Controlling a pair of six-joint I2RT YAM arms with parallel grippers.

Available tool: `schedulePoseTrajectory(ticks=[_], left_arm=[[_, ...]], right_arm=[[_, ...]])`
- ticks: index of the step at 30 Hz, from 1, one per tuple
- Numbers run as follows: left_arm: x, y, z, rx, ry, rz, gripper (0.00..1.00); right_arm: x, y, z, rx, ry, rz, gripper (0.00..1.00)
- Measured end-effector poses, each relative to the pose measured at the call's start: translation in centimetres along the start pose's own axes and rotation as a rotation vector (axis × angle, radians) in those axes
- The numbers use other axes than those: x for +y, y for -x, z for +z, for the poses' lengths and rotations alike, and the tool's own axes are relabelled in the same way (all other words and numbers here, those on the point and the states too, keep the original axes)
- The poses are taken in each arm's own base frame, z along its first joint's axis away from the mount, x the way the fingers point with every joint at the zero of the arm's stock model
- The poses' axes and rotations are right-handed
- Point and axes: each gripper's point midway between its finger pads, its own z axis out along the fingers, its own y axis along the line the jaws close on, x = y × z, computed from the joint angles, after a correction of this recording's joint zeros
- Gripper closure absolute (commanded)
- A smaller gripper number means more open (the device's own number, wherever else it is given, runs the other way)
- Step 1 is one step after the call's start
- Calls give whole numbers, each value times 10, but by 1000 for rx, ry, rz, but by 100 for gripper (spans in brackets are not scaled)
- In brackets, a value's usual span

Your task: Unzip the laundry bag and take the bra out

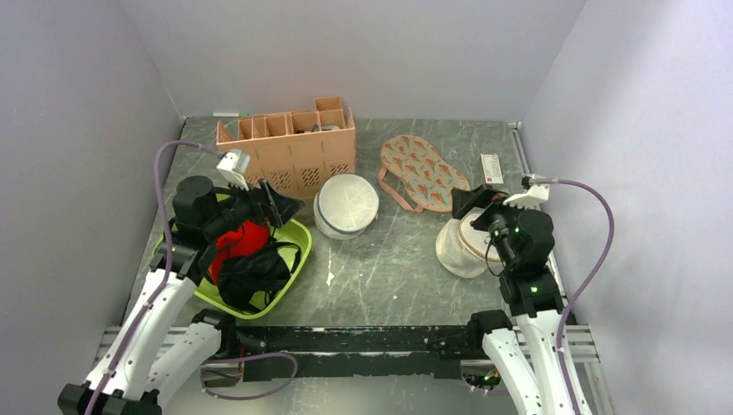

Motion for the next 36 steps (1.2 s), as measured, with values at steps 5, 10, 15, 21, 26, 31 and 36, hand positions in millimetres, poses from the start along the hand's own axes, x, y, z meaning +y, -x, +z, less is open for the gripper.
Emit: schedulePoseTrajectory(ticks=[5, 10, 15, 21, 26, 31, 36], left_arm=[[-13, -42, 9, 108, -140, -113, 1], [-33, -76, 18, 202, -237, -195, 1], [-62, -108, 41, 334, -256, -139, 1], [-103, -126, 92, 397, -136, 154, 3], [-110, -135, 137, 369, 61, 460, 5], [-74, -150, 160, 378, 257, 671, 9], [-46, -160, 171, 396, 357, 800, 20]], right_arm=[[13, -36, 12, 114, 110, 43, 2], [19, -76, 18, 239, 185, 95, 2], [28, -95, 17, 317, 245, 129, 2], [36, -95, 16, 325, 290, 138, 3], [34, -94, 15, 320, 280, 136, 3], [27, -90, 10, 300, 239, 122, 3], [20, -80, 6, 258, 197, 95, 3]])
